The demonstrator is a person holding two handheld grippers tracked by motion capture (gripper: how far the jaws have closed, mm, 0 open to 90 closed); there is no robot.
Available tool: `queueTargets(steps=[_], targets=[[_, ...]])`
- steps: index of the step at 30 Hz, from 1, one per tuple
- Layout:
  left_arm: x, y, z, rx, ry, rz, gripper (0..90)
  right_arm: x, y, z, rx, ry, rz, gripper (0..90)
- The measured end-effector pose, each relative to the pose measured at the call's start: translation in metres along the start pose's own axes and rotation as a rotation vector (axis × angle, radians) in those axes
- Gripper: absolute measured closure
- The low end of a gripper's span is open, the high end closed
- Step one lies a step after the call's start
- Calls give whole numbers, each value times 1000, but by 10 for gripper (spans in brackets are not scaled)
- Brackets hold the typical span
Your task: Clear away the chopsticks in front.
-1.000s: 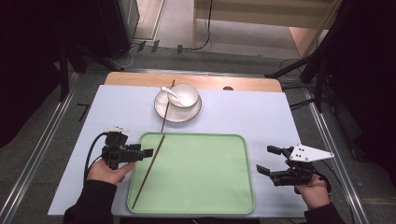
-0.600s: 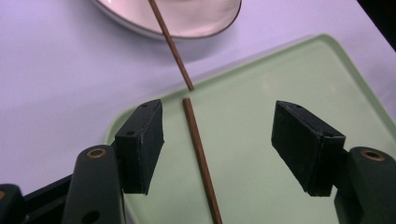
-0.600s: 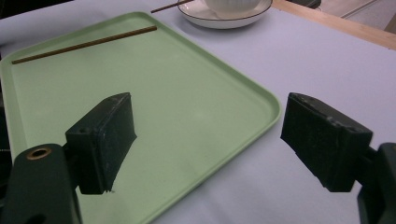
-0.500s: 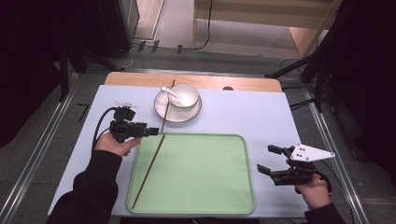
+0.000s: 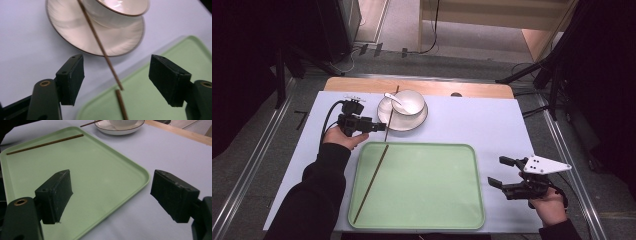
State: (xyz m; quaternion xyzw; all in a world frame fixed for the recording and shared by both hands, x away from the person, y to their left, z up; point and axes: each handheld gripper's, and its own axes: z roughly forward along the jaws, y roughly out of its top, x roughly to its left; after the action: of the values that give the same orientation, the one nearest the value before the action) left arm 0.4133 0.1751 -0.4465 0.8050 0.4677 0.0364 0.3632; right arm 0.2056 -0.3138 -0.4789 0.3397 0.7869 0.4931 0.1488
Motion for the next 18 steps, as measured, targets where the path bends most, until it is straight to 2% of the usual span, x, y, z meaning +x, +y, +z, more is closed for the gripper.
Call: queueTargets(steps=[2,3,5,8,13,14,15,18], targets=[[4,4,5,-12,-15,-24,267,-1,0,-1,-3,-3,5,180],[5,5,7,-11,-29,-19,269,-1,-1,-1,-3,-4,4,179],[5,9,12,-7,-11,-8,279,-1,-1,-1,-5,-3,4,180],[6,14,21,-3,-16,-11,295,-1,-1,-1,-2,-3,4,180],[7,24,34,14,-4,13,321,-1,-1,-1,-5,-3,3,180],[7,24,34,14,-4,13,333,-1,-1,-1,-5,-3,3,180],[10,26,40,36,4,9,351,-1,-1,-2,-6,-3,2,180],[12,27,47,44,26,7,429,0,-1,-2,-6,-3,6,180]])
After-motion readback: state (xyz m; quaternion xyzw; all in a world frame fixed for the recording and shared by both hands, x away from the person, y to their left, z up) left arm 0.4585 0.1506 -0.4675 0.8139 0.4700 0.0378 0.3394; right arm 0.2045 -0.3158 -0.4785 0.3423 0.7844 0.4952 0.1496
